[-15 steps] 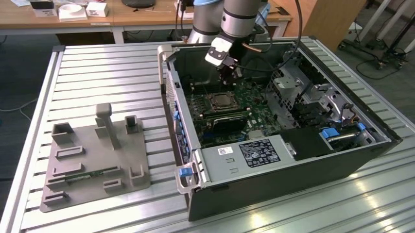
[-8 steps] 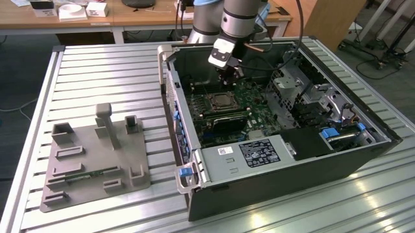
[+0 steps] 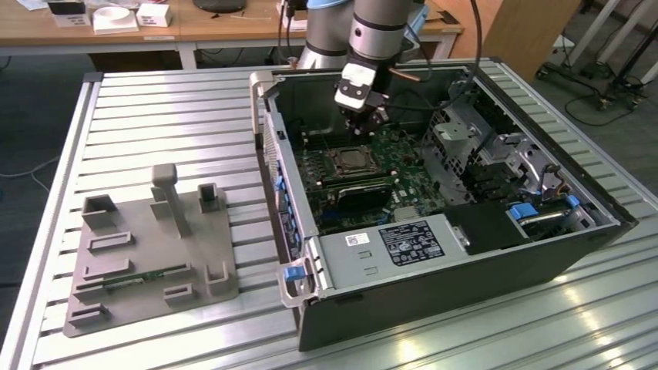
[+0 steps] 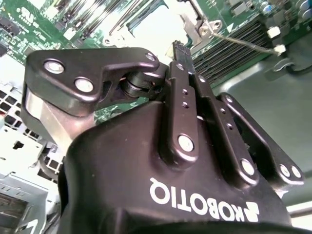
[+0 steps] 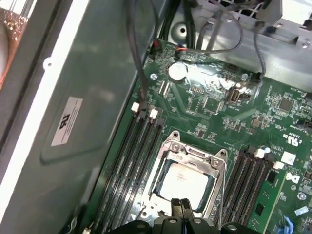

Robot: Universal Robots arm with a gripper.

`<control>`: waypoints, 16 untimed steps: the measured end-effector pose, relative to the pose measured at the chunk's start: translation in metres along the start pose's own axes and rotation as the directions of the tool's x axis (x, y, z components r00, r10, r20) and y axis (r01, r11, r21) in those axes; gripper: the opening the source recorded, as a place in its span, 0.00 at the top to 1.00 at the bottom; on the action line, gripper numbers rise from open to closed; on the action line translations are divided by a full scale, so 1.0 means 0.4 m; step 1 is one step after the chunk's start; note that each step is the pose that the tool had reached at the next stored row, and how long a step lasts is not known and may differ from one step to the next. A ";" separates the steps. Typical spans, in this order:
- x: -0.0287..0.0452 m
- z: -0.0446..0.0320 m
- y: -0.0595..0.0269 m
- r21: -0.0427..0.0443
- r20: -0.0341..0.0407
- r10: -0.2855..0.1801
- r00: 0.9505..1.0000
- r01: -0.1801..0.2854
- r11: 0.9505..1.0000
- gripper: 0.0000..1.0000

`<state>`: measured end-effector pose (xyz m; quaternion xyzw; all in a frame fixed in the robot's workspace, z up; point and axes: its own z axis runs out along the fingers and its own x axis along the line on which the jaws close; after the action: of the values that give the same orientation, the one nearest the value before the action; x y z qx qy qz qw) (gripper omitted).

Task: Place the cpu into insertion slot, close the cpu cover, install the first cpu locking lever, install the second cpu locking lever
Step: 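Install the first cpu locking lever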

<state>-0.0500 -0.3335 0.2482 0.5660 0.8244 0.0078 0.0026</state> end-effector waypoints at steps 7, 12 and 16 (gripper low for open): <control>0.005 0.000 -0.012 0.001 -0.001 -0.077 0.997 0.077 0.997 0.90; 0.005 0.000 -0.012 0.001 -0.002 -0.166 0.986 0.166 0.986 0.90; 0.005 0.000 -0.012 0.001 -0.004 -0.238 0.971 0.238 0.971 0.90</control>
<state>-0.0551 -0.3334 0.2482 0.4631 0.8863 0.0079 0.0017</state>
